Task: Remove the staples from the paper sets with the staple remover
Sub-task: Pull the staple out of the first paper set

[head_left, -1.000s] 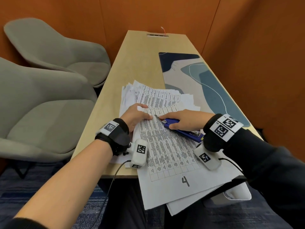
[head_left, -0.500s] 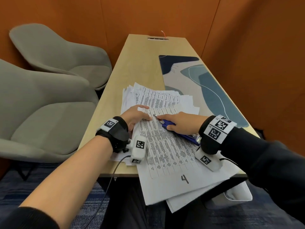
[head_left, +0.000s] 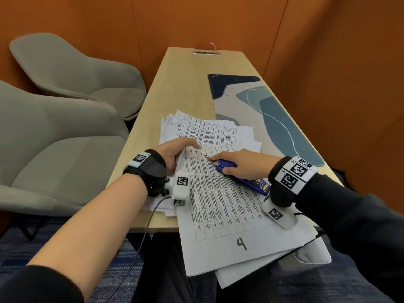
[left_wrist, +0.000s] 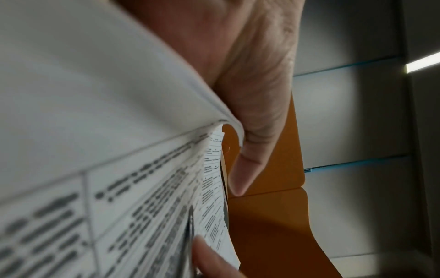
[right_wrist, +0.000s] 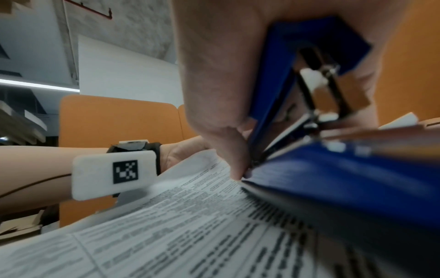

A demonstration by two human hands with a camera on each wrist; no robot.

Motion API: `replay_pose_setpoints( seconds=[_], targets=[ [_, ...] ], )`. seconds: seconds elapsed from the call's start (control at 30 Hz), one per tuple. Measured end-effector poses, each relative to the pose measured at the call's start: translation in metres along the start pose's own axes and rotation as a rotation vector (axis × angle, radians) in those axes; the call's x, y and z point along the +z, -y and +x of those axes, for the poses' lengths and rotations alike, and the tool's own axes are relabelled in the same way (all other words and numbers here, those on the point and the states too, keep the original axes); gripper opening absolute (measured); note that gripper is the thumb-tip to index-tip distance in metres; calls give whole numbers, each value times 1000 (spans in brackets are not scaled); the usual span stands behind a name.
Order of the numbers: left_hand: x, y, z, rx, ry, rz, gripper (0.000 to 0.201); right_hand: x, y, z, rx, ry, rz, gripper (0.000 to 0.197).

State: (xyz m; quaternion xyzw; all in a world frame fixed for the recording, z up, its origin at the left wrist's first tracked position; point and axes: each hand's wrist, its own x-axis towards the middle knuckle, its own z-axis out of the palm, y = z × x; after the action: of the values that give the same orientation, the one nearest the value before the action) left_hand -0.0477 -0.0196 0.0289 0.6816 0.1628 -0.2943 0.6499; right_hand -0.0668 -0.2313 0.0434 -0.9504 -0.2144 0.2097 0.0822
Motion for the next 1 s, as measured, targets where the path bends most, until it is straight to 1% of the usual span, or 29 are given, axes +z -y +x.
replay_pose_setpoints(
  seconds=[0.07,0.1,0.13,0.17,0.33,0.57,0.63,0.7,0.77,0.87,1.0],
  targets=[
    [7,-6,0,34,-39,90,28,-1,2,1,-4,-9,-3,47],
    [11,-7,3,58,-88,121,22,-2,4,0,-5,-12,-5,46],
    [13,-6,7,79,-130,141,19,-2,4,-1,-7,-12,-8,46],
    [14,-5,9,88,-142,143,18,-3,4,-2,-7,-5,-9,46],
    [12,-1,13,95,-120,75,24,-5,-1,-7,-20,21,-20,46],
    [10,-3,9,85,-114,114,29,-2,1,-1,-13,38,-22,48],
    [12,-3,8,75,-99,153,29,1,7,0,-9,7,-30,51],
    [18,0,9,87,-88,193,28,2,15,6,-19,-54,-21,51],
    [21,3,10,121,-117,203,29,-2,21,16,-18,-67,-31,50],
    [18,3,12,144,-139,224,32,-6,21,22,-25,-56,-19,51],
    [14,2,11,136,-89,209,32,-3,2,5,-15,6,-13,48]
  ],
)
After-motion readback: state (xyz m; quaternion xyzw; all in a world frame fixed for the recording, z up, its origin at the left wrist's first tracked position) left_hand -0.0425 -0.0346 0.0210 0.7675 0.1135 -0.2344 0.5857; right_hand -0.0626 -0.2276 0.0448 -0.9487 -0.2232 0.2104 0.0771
